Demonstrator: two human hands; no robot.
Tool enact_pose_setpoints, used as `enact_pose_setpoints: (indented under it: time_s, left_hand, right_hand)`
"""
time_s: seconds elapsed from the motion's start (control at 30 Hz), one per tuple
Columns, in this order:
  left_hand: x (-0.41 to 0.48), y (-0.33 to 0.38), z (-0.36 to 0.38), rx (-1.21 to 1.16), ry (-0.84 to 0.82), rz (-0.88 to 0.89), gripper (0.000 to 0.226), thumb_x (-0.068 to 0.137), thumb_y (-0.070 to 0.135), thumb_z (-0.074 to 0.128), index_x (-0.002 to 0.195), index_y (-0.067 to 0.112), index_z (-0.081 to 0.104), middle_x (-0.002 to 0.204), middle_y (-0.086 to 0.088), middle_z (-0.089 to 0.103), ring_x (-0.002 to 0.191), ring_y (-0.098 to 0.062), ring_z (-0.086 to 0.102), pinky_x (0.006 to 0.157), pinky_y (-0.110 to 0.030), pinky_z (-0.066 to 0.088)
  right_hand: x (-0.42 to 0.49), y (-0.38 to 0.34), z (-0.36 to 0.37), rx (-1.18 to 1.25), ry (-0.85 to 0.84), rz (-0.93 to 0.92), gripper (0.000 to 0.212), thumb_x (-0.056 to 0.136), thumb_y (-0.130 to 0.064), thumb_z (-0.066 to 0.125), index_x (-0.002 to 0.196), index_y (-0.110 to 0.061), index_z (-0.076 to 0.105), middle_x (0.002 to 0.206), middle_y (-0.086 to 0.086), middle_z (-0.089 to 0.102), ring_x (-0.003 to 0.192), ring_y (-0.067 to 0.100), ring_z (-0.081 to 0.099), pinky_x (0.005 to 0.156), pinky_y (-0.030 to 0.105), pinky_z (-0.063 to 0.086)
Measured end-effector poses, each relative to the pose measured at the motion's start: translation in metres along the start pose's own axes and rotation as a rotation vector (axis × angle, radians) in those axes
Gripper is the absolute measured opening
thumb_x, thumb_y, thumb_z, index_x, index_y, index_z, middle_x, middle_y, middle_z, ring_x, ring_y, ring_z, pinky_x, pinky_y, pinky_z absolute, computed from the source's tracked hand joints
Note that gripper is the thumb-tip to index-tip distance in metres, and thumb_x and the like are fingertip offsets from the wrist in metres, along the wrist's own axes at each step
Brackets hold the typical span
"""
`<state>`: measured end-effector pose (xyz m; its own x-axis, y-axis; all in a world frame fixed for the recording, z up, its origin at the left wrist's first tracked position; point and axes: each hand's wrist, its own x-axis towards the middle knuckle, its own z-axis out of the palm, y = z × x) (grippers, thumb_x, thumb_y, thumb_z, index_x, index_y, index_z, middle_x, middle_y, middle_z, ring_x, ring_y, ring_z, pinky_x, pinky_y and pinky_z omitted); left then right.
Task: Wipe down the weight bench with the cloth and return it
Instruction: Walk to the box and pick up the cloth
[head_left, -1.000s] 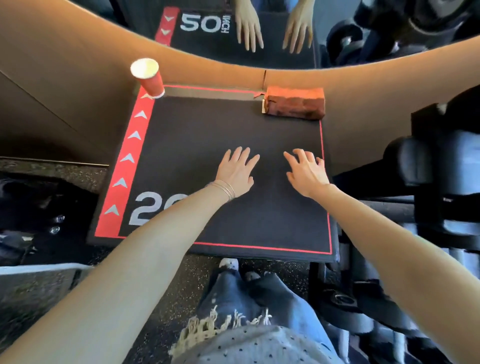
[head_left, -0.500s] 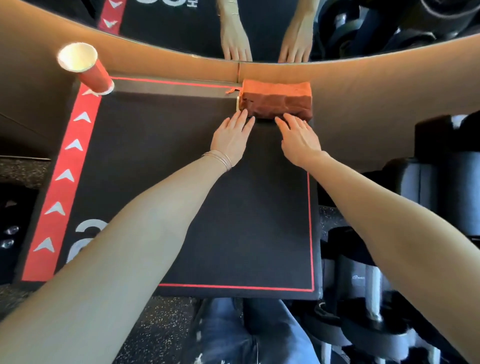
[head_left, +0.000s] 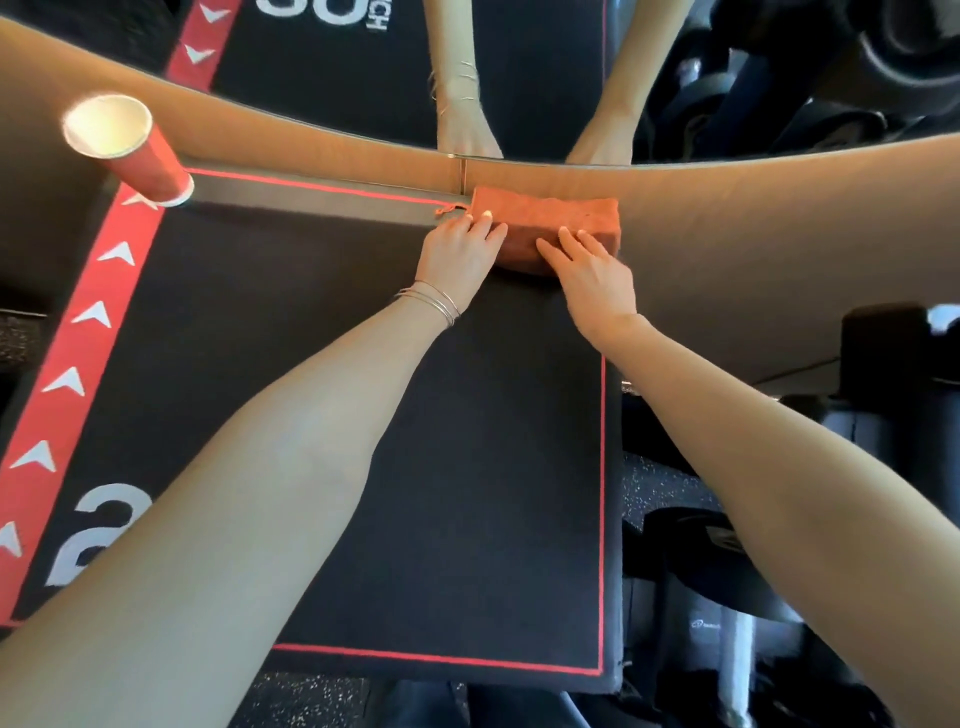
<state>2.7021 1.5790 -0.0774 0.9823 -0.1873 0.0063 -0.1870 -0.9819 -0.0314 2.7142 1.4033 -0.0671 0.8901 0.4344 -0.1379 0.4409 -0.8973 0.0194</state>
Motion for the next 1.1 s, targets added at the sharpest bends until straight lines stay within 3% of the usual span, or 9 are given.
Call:
enact_pose_setpoints:
  time_s: [0.2, 0.4, 0.57, 0.63, 0.73, 0.97, 1.1]
  left_hand:
    - [-0.033, 0.0, 0.001, 0.028, -0.044, 0.006, 0.048, 0.098, 0.004, 0.038, 0.145, 0.011, 0.031, 0.151, -0.017, 0.032, 0.135, -0.031, 0.039, 0.11, -0.04, 0.036]
    - [-0.105, -0.007, 0.005, 0.077, -0.039, -0.064, 0.053, 0.097, 0.006, 0.043, 0.147, 0.01, 0.025, 0.152, -0.017, 0.029, 0.139, -0.03, 0.033, 0.116, -0.039, 0.027]
    - [-0.178, -0.006, 0.004, 0.135, -0.057, -0.152, 0.052, 0.097, 0.0, 0.028, 0.148, 0.01, 0.022, 0.153, -0.017, 0.027, 0.14, -0.027, 0.031, 0.117, -0.036, 0.023]
    - [-0.209, -0.006, 0.004, 0.178, 0.005, -0.151, 0.052, 0.093, 0.001, 0.034, 0.142, 0.015, 0.038, 0.146, -0.011, 0.043, 0.132, -0.02, 0.045, 0.113, -0.03, 0.032]
    - [-0.256, -0.005, -0.009, 0.214, -0.011, -0.144, 0.042, 0.074, 0.008, 0.064, 0.113, 0.024, 0.069, 0.113, 0.002, 0.07, 0.1, -0.008, 0.067, 0.09, -0.022, 0.052]
    - [-0.376, -0.005, -0.005, 0.225, -0.021, -0.281, 0.039, 0.073, 0.008, 0.063, 0.108, 0.023, 0.071, 0.109, 0.001, 0.072, 0.097, -0.011, 0.068, 0.085, -0.024, 0.055]
    - [-0.435, 0.003, -0.008, 0.18, 0.038, -0.334, 0.04, 0.075, 0.0, 0.058, 0.109, 0.016, 0.071, 0.111, -0.007, 0.071, 0.099, -0.018, 0.068, 0.087, -0.03, 0.055]
  right_hand:
    - [-0.024, -0.015, 0.004, -0.008, -0.012, -0.015, 0.066, 0.089, -0.003, 0.059, 0.146, -0.018, 0.03, 0.15, 0.01, 0.034, 0.136, 0.032, 0.035, 0.096, 0.048, 0.046]
    - [-0.058, -0.053, 0.009, -0.025, -0.028, -0.119, 0.068, 0.087, 0.002, 0.059, 0.145, -0.02, 0.031, 0.15, 0.008, 0.034, 0.136, 0.029, 0.035, 0.084, 0.042, 0.051]
    - [-0.088, -0.091, 0.016, -0.05, -0.044, -0.216, 0.069, 0.086, 0.001, 0.06, 0.145, -0.023, 0.031, 0.151, 0.006, 0.033, 0.138, 0.027, 0.033, 0.082, 0.041, 0.052]
    - [-0.101, -0.108, 0.017, -0.047, -0.042, -0.261, 0.069, 0.086, 0.0, 0.06, 0.145, -0.023, 0.032, 0.151, 0.006, 0.033, 0.137, 0.028, 0.034, 0.083, 0.04, 0.053]
    - [-0.124, -0.136, 0.021, -0.045, -0.051, -0.334, 0.074, 0.082, 0.003, 0.063, 0.144, -0.023, 0.033, 0.15, 0.007, 0.034, 0.137, 0.027, 0.034, 0.079, 0.039, 0.053]
    - [-0.196, -0.202, 0.038, -0.057, -0.03, -0.507, 0.071, 0.084, 0.008, 0.052, 0.145, -0.023, 0.032, 0.15, 0.007, 0.034, 0.137, 0.025, 0.034, 0.073, 0.037, 0.052]
    - [-0.24, -0.228, 0.042, -0.058, 0.001, -0.608, 0.065, 0.084, -0.002, 0.06, 0.142, -0.022, 0.038, 0.145, 0.008, 0.042, 0.133, 0.025, 0.041, 0.072, 0.035, 0.053]
